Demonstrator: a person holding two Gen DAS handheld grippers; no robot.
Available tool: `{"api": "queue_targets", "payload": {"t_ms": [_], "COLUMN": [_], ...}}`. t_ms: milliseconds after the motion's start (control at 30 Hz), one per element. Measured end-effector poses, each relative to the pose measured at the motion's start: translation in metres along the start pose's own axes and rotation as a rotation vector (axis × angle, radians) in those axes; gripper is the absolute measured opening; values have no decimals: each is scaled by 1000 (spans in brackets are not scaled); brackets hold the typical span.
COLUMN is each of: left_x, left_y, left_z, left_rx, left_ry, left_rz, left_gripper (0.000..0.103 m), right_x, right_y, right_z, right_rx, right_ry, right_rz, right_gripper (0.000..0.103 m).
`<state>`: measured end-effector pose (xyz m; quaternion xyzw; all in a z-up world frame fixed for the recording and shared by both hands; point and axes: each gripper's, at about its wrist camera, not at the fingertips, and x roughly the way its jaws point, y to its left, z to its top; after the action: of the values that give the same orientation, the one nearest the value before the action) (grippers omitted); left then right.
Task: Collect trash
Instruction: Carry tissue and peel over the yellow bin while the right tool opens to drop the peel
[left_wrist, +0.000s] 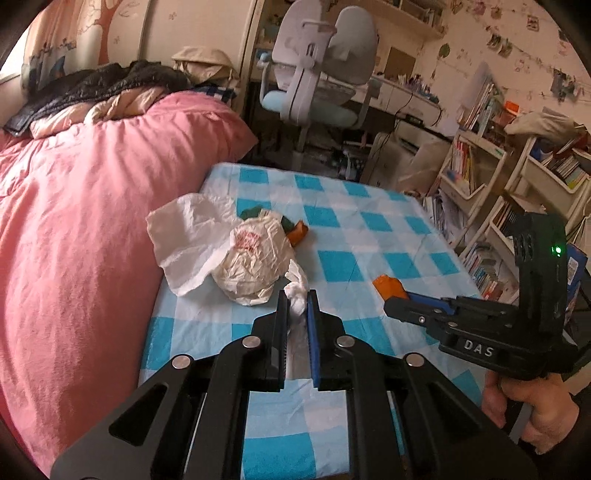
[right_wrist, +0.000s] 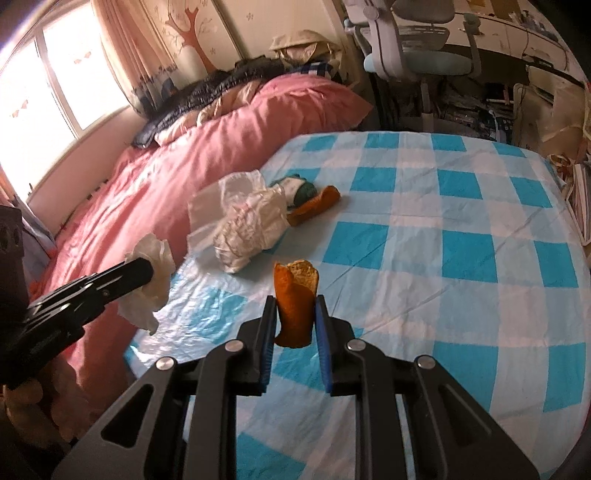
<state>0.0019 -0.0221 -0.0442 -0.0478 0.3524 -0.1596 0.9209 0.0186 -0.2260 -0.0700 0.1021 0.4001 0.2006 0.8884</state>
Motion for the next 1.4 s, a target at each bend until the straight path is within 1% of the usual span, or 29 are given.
{"api": "queue_targets", "payload": {"t_ms": [100,300,500,967,1333,1400], "left_x": [-9,-33,-55,-84,-101,-100], "left_y": [-4,-21,-32,-48,-54,-54], "left_z": [-5,-21,-40,-78,-97,-96], "left_rx": [6,59,69,105,122,121], "left_ry": [-16,-50,-67,-66,-64,-64], "left_rz": [6,54,64,79,78,78], "left_gripper": [9,9,9,9,9,9], "right_x": [-12,-41,-64,-80,-85,-85], "right_y": [5,15,28,46,57,59], "right_z": [-7,-27,-53,-104,-131,-136], "right_rx": [6,3,-8,-13,-21,-21], "right_ry": [-32,-98,-137,-90,-48,-37], "right_rz": [16,44,56,52,55,58], "right_gripper": [21,21,21,21,21,21]}}
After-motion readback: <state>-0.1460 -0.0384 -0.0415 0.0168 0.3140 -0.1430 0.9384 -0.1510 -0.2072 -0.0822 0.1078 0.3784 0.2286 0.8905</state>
